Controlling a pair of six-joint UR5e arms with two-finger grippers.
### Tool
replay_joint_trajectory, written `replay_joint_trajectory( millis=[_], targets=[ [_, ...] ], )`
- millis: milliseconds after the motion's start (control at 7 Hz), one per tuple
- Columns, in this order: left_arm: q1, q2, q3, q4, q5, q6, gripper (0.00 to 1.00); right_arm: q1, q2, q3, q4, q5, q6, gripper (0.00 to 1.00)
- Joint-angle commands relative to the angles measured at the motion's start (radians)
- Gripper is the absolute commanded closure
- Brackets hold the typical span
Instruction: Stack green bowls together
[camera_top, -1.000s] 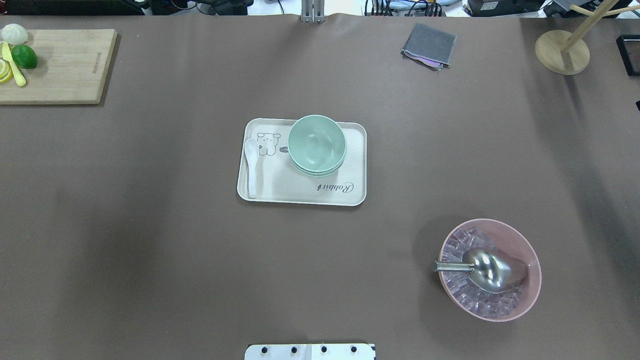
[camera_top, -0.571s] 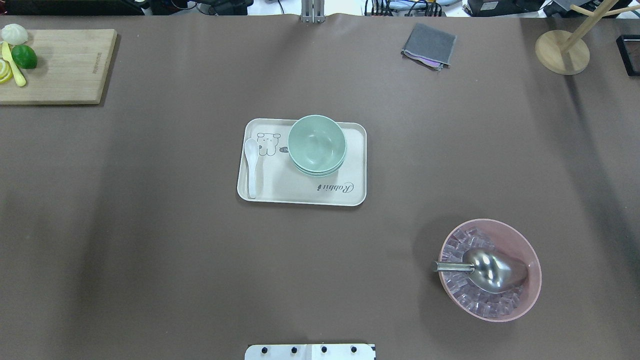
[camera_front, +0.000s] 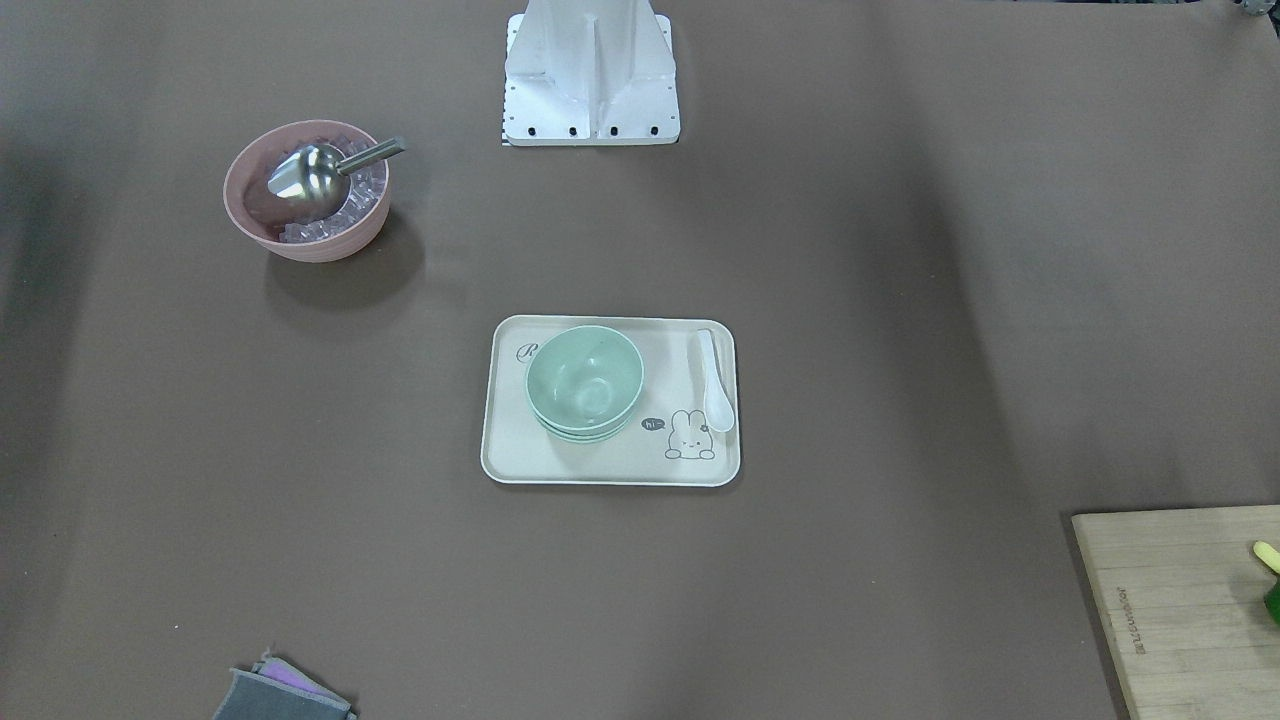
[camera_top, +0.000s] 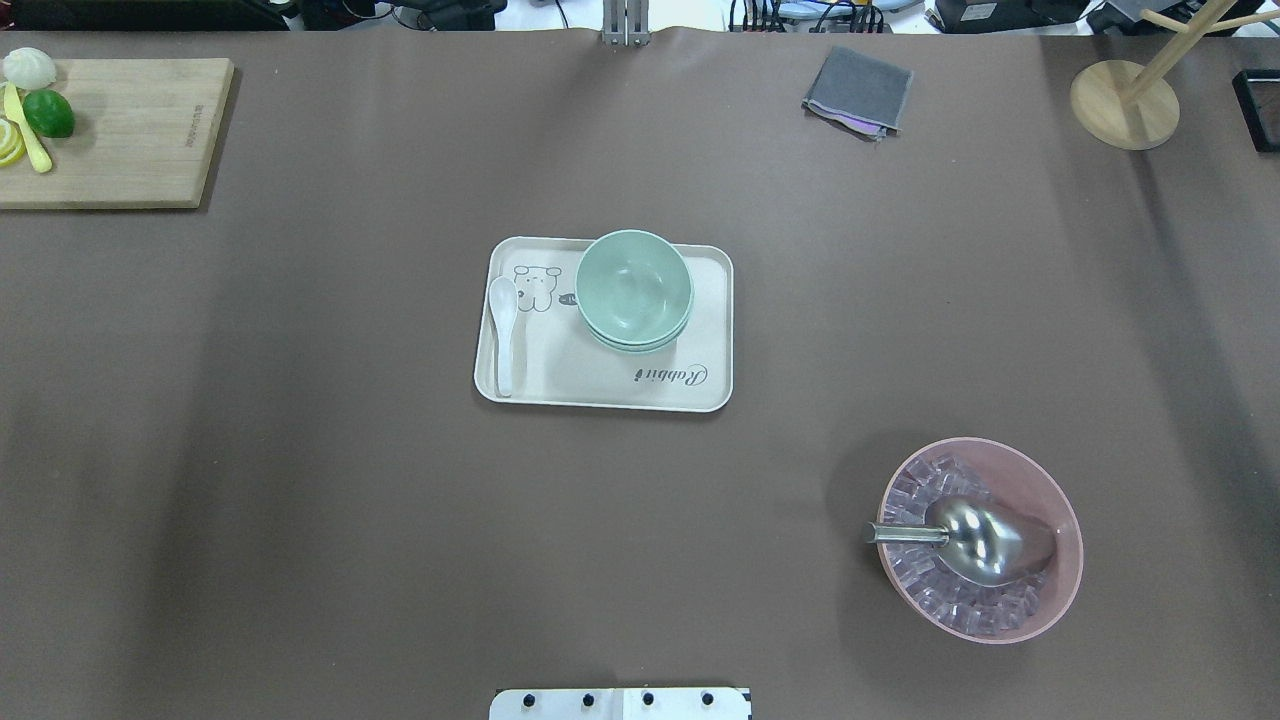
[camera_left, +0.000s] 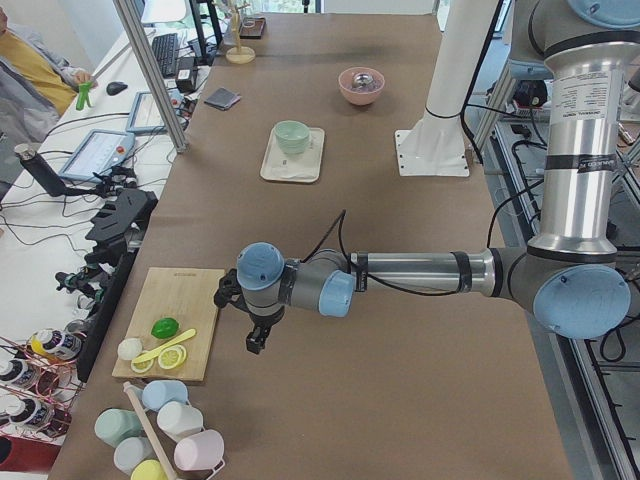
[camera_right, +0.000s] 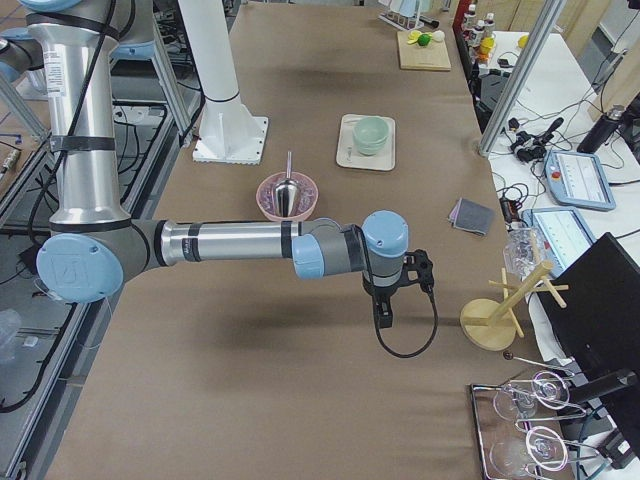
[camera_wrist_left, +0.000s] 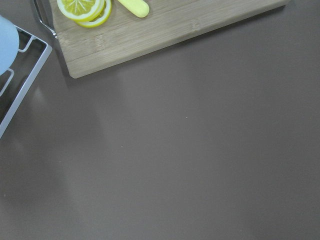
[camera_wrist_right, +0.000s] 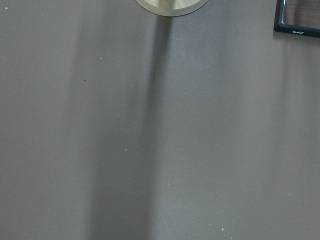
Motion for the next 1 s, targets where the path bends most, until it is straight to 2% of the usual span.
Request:
replay_joint_trajectory(
  millis=[0,429,857],
  targets=[
    [-0.001,0.031,-0.037,0.002,0.006,-0.002,0.02,0.000,-0.067,0.067,0.000,0.022,0.000,0.00],
    [0.002,0.034,-0.090,-0.016,-0.042,-0.140,0.02,-0.025,-0.012,0.029,-0.006,0.008,0.012,0.00],
    [0.005,-0.007,-0.020,-0.021,-0.034,-0.143,0.02,-0.022,0.020,-0.005,-0.006,-0.001,0.015,0.00]
  ],
)
